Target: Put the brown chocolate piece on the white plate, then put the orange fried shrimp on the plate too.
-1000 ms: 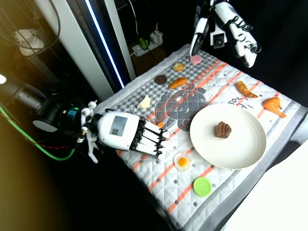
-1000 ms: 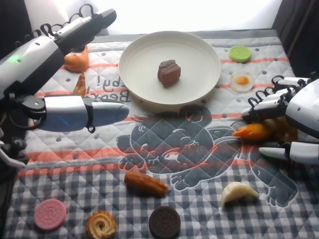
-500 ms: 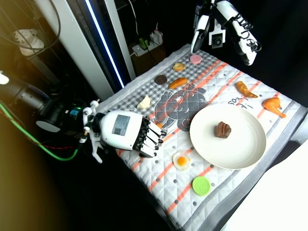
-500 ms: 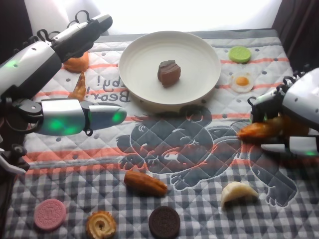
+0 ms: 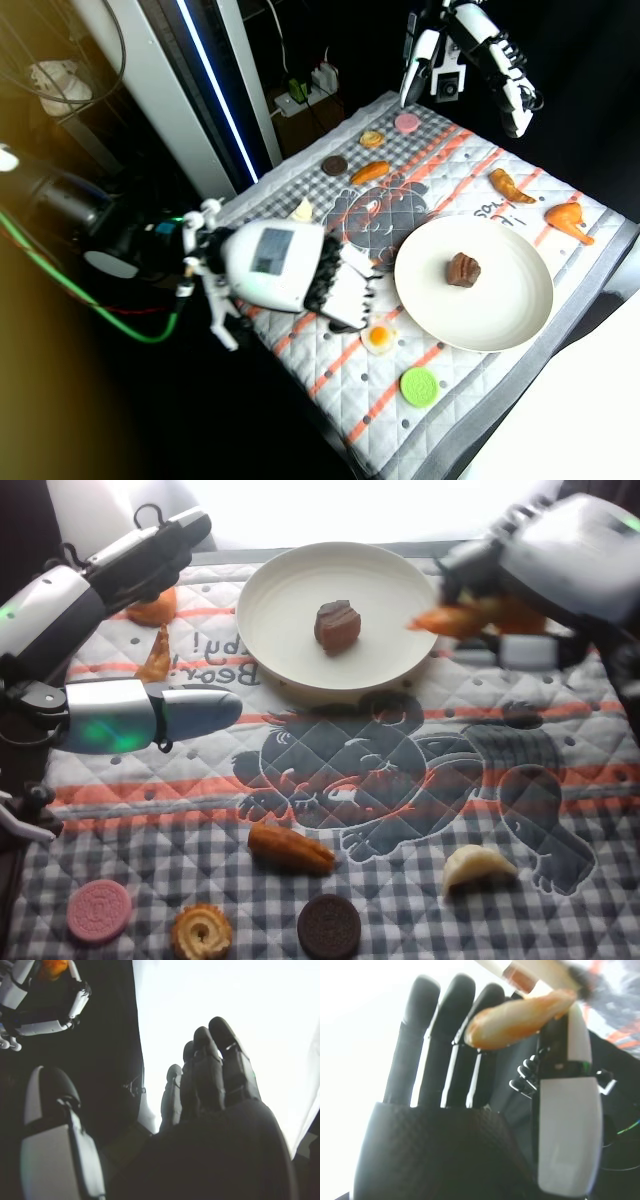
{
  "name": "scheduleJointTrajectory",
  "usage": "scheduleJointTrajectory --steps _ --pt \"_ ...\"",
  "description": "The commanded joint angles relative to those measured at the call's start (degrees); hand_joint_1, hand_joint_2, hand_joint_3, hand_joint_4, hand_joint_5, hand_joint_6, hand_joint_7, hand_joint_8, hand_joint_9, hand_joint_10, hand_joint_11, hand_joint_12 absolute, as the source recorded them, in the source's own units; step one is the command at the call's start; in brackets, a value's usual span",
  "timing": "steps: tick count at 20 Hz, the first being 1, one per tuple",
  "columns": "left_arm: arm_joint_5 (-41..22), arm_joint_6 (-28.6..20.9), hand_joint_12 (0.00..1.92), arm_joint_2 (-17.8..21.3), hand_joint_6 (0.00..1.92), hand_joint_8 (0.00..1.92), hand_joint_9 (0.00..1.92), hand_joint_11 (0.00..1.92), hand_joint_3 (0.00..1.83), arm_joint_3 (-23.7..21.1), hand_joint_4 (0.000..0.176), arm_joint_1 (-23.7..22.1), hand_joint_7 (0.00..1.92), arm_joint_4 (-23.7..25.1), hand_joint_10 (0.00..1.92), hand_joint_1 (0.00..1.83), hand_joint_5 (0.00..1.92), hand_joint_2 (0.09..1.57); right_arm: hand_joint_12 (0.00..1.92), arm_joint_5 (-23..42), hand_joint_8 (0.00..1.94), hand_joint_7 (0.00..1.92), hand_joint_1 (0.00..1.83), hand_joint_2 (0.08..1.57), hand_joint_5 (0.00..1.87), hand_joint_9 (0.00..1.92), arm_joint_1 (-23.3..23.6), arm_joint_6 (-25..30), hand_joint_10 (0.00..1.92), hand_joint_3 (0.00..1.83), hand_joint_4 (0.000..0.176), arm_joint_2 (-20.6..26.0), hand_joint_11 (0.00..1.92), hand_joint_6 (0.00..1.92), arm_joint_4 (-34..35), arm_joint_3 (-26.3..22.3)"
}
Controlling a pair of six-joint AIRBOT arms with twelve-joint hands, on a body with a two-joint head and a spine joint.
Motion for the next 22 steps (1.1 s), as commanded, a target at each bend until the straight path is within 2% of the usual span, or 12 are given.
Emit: scheduleJointTrajectory --steps 1,3,5,8,10,12,14,16,18,19,20,22 --pt "-7.5 -1.2 0.65 0.8 0.0 0.0 0.2 0.0 0.0 0.2 0.126 -0.3 0.2 1.2 0.0 0.81 0.16 0.86 1.65 4.5 1.07 1.06 1.26 1.09 1.03 0.91 1.7 -0.1 1.21 0.0 0.0 -0.3 0.71 0.71 -0.1 1.1" --pt "-7.9 -3.1 0.65 0.7 0.0 0.0 0.18 0.0 0.0 0.7 0.118 -0.2 0.19 1.9 0.0 0.83 0.15 0.87 1.6 0.2 1.04 1.1 1.28 1.09 1.01 1.02 5.5 -0.1 1.23 0.0 0.0 -4.1 0.86 0.73 -1.2 4.6" --pt "-7.5 -5.1 0.68 0.4 0.0 0.0 0.19 0.0 0.0 1.6 0.109 -0.3 0.18 2.4 0.0 0.83 0.14 0.88 1.45 -3.3 0.85 1.14 1.25 1.08 0.97 1.05 7.7 -0.1 1.02 0.0 0.0 -7.4 0.87 0.91 -1.6 7.5" --pt "-7.0 -9.4 0.7 -0.5 0.0 0.0 0.2 0.0 0.0 3.5 0.107 -0.9 0.18 3.5 0.0 0.81 0.15 0.89 1.63 -4.9 1.07 1.08 1.27 1.1 0.96 1.15 9.0 -0.1 1.33 0.0 0.0 -10.0 1.07 0.82 -2.7 9.2" --pt "-6.8 -12.8 0.68 -1.0 0.0 0.0 0.2 0.0 0.0 4.7 0.083 -1.0 0.18 4.2 0.0 0.86 0.17 0.89 1.26 -4.9 0.35 0.67 0.9 1.06 0.59 0.65 9.8 -0.1 0.58 0.0 0.0 -10.1 0.48 0.13 -4.0 8.6" --pt "-6.7 -13.4 0.72 -1.1 0.0 0.0 0.22 0.0 0.0 4.9 0.086 -1.0 0.18 4.4 0.01 0.86 0.18 0.89 1.09 -4.7 0.02 0.31 0.57 0.95 0.12 0.37 9.9 -0.1 0.11 0.0 0.08 -10.1 0.05 0.0 -4.7 8.0" --pt "-7.0 -13.4 0.77 -0.9 0.0 0.0 0.23 0.0 0.0 4.9 0.076 -1.0 0.19 4.6 0.01 0.86 0.19 0.88 1.13 -3.6 0.0 0.21 0.54 0.91 0.01 0.32 9.9 -0.1 0.03 0.0 0.121 -10.1 0.0 0.0 -4.7 6.6" --pt "-7.8 -13.8 0.67 -0.1 0.0 0.0 0.22 0.0 0.0 4.8 0.069 -0.9 0.2 4.8 0.0 0.87 0.22 0.87 0.93 -2.1 0.0 0.21 0.58 0.91 0.0 0.28 9.1 -0.1 0.0 0.0 0.135 -8.0 0.0 0.0 -4.7 4.6" --pt "-9.2 -15.5 0.68 1.3 0.0 0.0 0.22 0.0 0.0 4.5 0.08 -0.4 0.2 5.3 0.0 0.86 0.21 0.86 0.8 1.6 0.0 0.2 0.57 0.9 0.0 0.21 6.7 -0.1 0.0 0.0 0.171 -4.1 0.0 0.0 -4.6 1.7" --pt "-9.7 -16.6 0.68 1.7 0.0 0.0 0.22 0.0 0.0 4.5 0.07 -0.1 0.21 5.5 0.0 0.88 0.21 0.86 0.7 3.3 0.0 0.19 0.54 0.91 0.0 0.18 5.6 -0.1 0.01 0.0 0.173 -2.3 0.0 0.0 -4.5 0.3" --pt "-10.2 -17.9 0.68 2.0 0.0 0.01 0.22 0.0 0.0 4.6 0.072 0.2 0.22 5.6 0.0 0.86 0.21 0.86 0.36 5.1 0.0 0.18 0.5 0.92 0.0 0.13 4.1 -0.1 0.02 0.0 0.175 -0.4 0.0 0.0 -4.5 -1.1" --pt "-11.8 -20.7 0.68 2.7 0.0 0.0 0.21 0.0 0.0 4.8 0.064 1.6 0.21 5.6 0.0 0.86 0.21 0.87 0.07 11.4 0.0 0.21 0.48 0.92 0.02 0.14 -1.0 -0.1 0.01 0.0 0.155 3.7 0.0 0.0 -1.9 -4.9"
